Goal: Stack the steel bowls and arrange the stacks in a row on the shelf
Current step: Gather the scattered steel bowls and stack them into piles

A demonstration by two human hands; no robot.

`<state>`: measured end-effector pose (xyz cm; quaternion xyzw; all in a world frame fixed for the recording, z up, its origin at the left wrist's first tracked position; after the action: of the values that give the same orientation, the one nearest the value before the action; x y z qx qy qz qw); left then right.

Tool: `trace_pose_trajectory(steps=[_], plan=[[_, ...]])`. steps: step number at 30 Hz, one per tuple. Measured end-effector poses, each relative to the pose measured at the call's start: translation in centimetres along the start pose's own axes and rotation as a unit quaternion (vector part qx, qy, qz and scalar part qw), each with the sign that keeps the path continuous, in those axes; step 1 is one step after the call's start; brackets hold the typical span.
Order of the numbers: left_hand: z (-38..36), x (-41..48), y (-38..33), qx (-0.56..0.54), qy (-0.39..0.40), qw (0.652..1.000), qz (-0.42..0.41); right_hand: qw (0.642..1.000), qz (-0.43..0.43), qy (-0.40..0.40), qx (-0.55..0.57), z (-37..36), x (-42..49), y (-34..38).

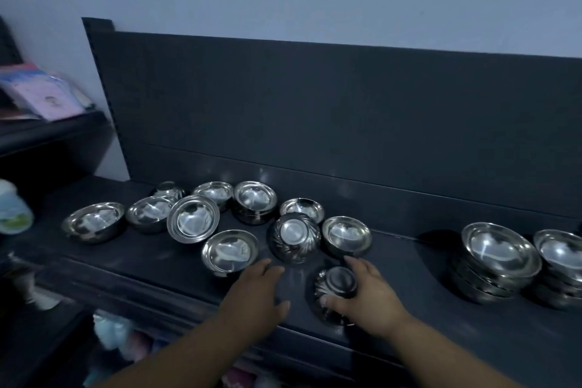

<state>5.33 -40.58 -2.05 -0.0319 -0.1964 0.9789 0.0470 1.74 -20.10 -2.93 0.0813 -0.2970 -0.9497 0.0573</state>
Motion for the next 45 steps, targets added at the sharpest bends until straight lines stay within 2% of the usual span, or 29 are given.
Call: trace_pose_trajectory(steps=[5,9,12,14,16,19,22,26,29,33,35,39,42,45], plan=[[-1.3,0.5,0.7,-0.021,0.031,0.999,-0.016,0.999,-0.027,0.019,-0.007,-1.5,0.9,-0.5],[-1.8,1.1,0.6,-0.062,0.023,0.998,-0.025,1.0,-0.017,0.01,-0.02,-1.5,1.1,-0.7],[-1.6,1.6,0.2,-0.091,0.005,0.995,-0.035,1.0,-0.015,-0.009,0.005,-1.2,1.0,-0.7],[-1.1,2.2,-0.4,-0.115,-0.003,0.992,-0.054,0.997,-0.031,-0.021,0.071,-0.7,1.1,-0.8],[-0.5,2.9,-1.1,-0.134,0.004,0.987,-0.085,0.978,-0.059,0.012,0.198,-0.1,1.5,-0.8],[0.2,3.9,-2.3,-0.123,0.024,0.98,-0.152,0.93,-0.094,0.13,0.332,0.8,1.6,0.1],[1.2,4.7,-3.4,-0.132,-0.002,0.975,-0.178,0.898,-0.108,0.206,0.372,1.7,1.8,0.3],[2.6,5.3,-4.1,-0.115,-0.066,0.976,-0.173,0.881,-0.101,0.228,0.403,2.0,2.4,0.3],[3.8,5.6,-4.2,-0.11,-0.136,0.974,-0.141,0.872,-0.095,0.212,0.432,2.4,3.0,0.5],[5.1,5.5,-2.8,-0.129,-0.209,0.967,-0.063,0.867,-0.108,0.073,0.482,3.6,5.1,-0.4],[5.5,5.3,-1.4,-0.142,-0.225,0.964,0.0,0.889,-0.082,0.015,0.45,4.0,6.3,-0.4],[6.3,4.1,1.9,-0.179,-0.246,0.945,0.121,0.969,0.03,-0.036,0.242,3.1,9.1,0.8],[6.8,3.1,4.4,-0.192,-0.26,0.927,0.193,0.986,0.104,-0.028,0.129,2.1,10.2,3.2],[6.9,2.1,6.1,-0.213,-0.263,0.909,0.245,0.986,0.158,0.004,0.045,0.8,11.2,5.1]])
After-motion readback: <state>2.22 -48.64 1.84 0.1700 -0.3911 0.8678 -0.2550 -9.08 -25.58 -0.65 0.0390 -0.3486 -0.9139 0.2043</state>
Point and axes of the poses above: each hand's wrist, its own x-axis towards the middle knuckle, its own z-axis out of the back of the hand, y = z × x, the point moved 6 cm from there along x, towards the middle knuckle, and after that the axes turned 1 degree about y, right-handed, at the moved point
